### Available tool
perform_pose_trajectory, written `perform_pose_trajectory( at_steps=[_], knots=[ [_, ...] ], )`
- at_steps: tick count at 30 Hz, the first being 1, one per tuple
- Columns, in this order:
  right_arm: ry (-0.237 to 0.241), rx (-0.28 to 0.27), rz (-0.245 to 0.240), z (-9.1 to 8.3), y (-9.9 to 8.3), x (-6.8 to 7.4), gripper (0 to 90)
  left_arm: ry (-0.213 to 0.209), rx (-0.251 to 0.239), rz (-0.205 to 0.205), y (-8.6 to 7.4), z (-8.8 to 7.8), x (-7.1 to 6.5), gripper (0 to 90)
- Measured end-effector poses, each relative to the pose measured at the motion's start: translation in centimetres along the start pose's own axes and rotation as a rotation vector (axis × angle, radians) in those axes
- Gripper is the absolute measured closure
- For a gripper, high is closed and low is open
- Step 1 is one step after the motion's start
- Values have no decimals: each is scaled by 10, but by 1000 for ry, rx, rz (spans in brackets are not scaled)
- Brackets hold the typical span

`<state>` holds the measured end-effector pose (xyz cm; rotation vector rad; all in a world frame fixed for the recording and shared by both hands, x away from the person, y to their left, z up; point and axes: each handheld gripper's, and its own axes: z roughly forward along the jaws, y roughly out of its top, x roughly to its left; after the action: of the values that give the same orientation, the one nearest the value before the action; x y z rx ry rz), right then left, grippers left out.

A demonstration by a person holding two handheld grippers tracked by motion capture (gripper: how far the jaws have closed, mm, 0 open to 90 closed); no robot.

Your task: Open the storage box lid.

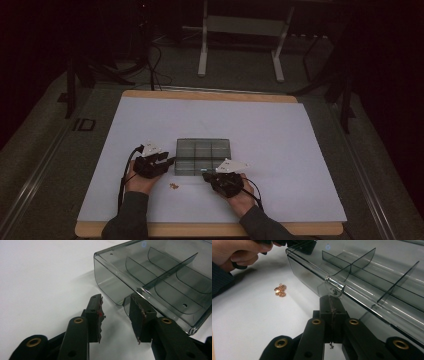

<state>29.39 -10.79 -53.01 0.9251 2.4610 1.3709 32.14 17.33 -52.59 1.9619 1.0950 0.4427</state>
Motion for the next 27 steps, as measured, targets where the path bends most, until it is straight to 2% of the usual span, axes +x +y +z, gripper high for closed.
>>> perform_pose_trajectory(
  at_steps=[6, 11, 15, 27],
  knots=[
    [1, -4, 2, -1, 1, 0, 900, -2, 8, 6, -1, -2, -2, 625],
    [0, -1, -1, 0, 0, 0, 900, -13, 34, 13, -5, -9, -9, 626],
    [0, -1, -1, 0, 0, -1, 900, -17, 32, 22, -7, -17, -14, 628],
    [0, 3, -7, 1, 1, -1, 900, -37, 38, 25, -12, -27, -20, 642]
  ],
)
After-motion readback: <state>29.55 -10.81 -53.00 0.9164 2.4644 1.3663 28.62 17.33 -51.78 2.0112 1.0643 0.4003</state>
